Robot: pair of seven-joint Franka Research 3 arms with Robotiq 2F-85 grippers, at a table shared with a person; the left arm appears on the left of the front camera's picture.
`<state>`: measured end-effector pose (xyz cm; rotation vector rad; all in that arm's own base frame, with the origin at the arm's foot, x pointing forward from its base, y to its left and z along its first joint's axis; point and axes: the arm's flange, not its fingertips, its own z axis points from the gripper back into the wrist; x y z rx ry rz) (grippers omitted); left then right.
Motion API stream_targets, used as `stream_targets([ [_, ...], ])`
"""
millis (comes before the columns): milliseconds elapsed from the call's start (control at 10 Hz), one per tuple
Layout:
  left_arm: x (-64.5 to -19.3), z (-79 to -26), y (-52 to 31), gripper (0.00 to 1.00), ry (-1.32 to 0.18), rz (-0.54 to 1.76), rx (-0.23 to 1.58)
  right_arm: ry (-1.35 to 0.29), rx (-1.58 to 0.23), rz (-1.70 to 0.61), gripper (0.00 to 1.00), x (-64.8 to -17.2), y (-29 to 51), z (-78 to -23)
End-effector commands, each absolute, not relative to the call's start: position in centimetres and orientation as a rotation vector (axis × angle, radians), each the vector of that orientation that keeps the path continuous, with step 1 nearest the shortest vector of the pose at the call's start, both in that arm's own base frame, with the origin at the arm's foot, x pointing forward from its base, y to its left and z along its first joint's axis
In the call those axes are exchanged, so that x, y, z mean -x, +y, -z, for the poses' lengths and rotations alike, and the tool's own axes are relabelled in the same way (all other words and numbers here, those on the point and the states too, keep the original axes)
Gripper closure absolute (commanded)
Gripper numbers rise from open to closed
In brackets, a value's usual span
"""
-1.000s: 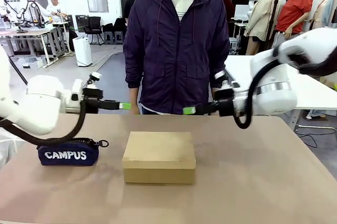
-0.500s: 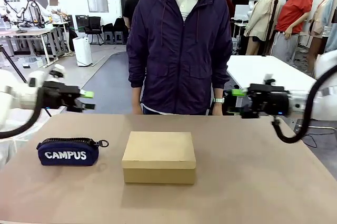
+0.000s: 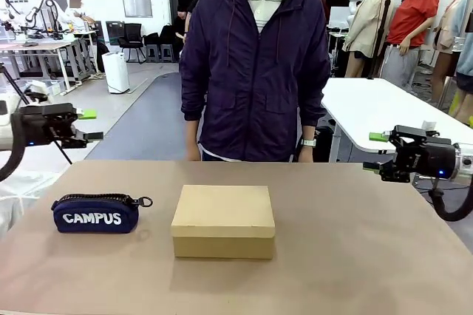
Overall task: Pack the items into the box.
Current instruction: Close the Mailer Box.
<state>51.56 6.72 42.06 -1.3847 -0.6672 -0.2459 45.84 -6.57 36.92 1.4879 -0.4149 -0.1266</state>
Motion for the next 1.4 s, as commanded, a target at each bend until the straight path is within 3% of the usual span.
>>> stream_targets([
  [0,-51.68,-42.20,6.12,0.00,-0.655,0.281,1.364,-0.401,-1.511,0.098,0.00,-45.92,-5.77,-37.49],
  [1300,-51.68,-42.20,6.12,0.00,-0.655,0.281,1.364,-0.401,-1.511,0.098,0.00,-45.92,-5.77,-37.49],
])
